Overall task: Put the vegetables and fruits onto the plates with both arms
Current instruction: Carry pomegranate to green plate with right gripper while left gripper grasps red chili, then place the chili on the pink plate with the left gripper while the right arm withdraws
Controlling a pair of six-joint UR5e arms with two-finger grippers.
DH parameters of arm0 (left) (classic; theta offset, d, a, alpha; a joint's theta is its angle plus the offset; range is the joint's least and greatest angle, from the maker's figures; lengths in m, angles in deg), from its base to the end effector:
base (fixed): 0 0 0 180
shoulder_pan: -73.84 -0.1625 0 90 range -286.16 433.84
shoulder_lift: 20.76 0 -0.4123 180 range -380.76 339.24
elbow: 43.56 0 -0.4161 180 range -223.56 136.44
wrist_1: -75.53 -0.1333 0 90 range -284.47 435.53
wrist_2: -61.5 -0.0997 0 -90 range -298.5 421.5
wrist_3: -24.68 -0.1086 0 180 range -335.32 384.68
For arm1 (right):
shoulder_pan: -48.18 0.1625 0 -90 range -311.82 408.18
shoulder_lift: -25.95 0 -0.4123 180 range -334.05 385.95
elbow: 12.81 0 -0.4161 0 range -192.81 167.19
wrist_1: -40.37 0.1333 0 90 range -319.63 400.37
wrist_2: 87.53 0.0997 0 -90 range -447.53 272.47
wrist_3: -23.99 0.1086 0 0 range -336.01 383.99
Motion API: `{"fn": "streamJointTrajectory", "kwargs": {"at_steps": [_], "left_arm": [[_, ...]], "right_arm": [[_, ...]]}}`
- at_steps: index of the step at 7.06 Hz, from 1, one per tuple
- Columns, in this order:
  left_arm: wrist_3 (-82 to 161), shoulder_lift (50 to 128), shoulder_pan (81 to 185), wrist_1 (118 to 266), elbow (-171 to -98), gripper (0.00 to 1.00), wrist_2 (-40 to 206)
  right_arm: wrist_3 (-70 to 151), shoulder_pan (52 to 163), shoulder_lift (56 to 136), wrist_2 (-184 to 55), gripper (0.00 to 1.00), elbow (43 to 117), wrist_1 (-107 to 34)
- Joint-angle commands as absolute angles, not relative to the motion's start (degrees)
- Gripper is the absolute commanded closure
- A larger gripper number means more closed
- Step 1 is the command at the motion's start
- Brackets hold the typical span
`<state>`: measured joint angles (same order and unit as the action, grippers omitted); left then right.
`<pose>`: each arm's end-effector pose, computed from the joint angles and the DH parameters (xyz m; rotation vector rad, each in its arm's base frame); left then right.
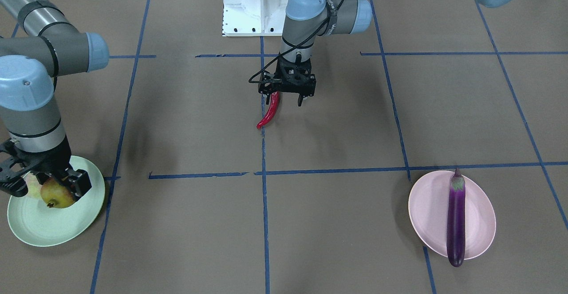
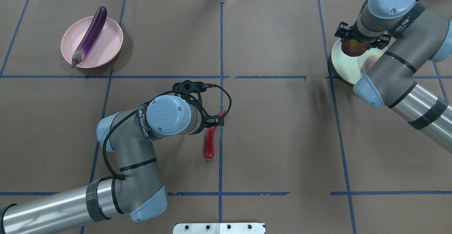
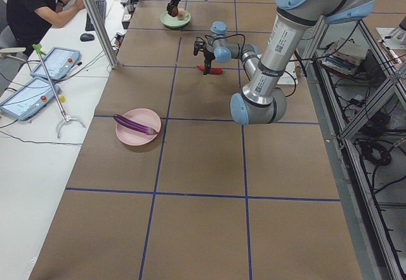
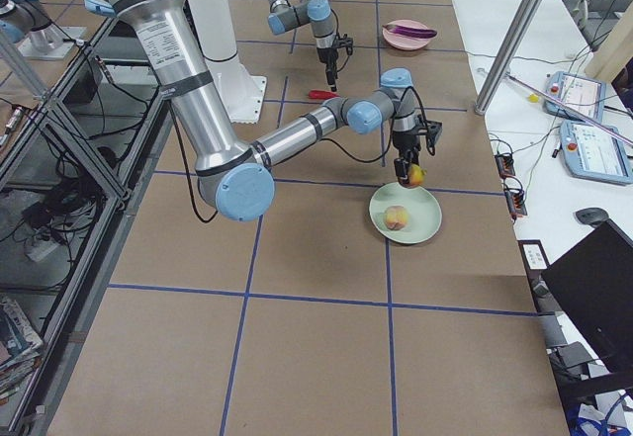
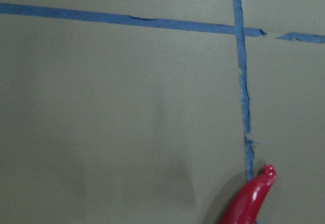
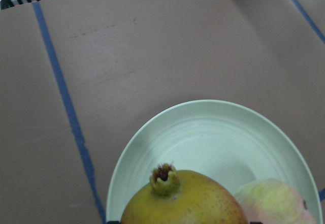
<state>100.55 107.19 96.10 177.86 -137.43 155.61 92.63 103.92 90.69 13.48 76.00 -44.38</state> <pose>0.6094 -0.3851 0.1928 0.2321 0.9185 -0.0972 -0.2982 -0.6378 0.4098 0.1730 -0.5225 0.5359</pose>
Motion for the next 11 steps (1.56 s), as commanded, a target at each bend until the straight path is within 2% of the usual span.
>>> {"fn": "streamJointTrajectory", "kwargs": {"at_steps": [1, 2, 3, 4, 5, 7, 8, 9, 11], "left_arm": [[100.52, 108.08, 93.01, 174.43, -137.42, 0.00, 155.11], [100.52, 107.91, 91.78, 174.15, -137.16, 0.00, 155.11], [100.61, 108.08, 91.16, 174.15, -136.99, 0.17, 155.20], [100.70, 108.08, 91.15, 174.15, -136.90, 0.60, 155.37], [100.70, 108.08, 91.15, 174.15, -137.33, 0.96, 155.63], [100.70, 108.79, 91.59, 174.06, -137.16, 1.00, 155.64], [100.96, 108.96, 93.77, 174.23, -137.60, 1.00, 155.81], [101.05, 108.61, 98.84, 174.32, -139.08, 1.00, 155.90], [96.96, 102.24, 114.28, 175.02, -139.10, 1.00, 161.74]], "right_arm": [[89.64, 105.75, 90.81, 13.55, 0.95, 70.45, -40.52], [89.47, 105.75, 91.16, 13.46, 0.05, 68.08, -37.53], [89.21, 105.49, 91.08, 13.63, 0.00, 67.70, -37.24], [89.12, 105.48, 90.90, 13.81, 0.00, 68.14, -37.23], [89.03, 105.48, 91.25, 15.29, 0.00, 69.62, -37.15], [88.94, 105.83, 96.22, 19.95, 0.00, 74.46, -37.15], [88.94, 105.83, 100.09, 20.14, 0.00, 80.39, -37.93], [88.86, 105.83, 107.44, 23.97, 0.00, 88.71, -37.85], [88.94, 109.07, 114.25, 30.40, 0.00, 98.07, -37.94]]}}
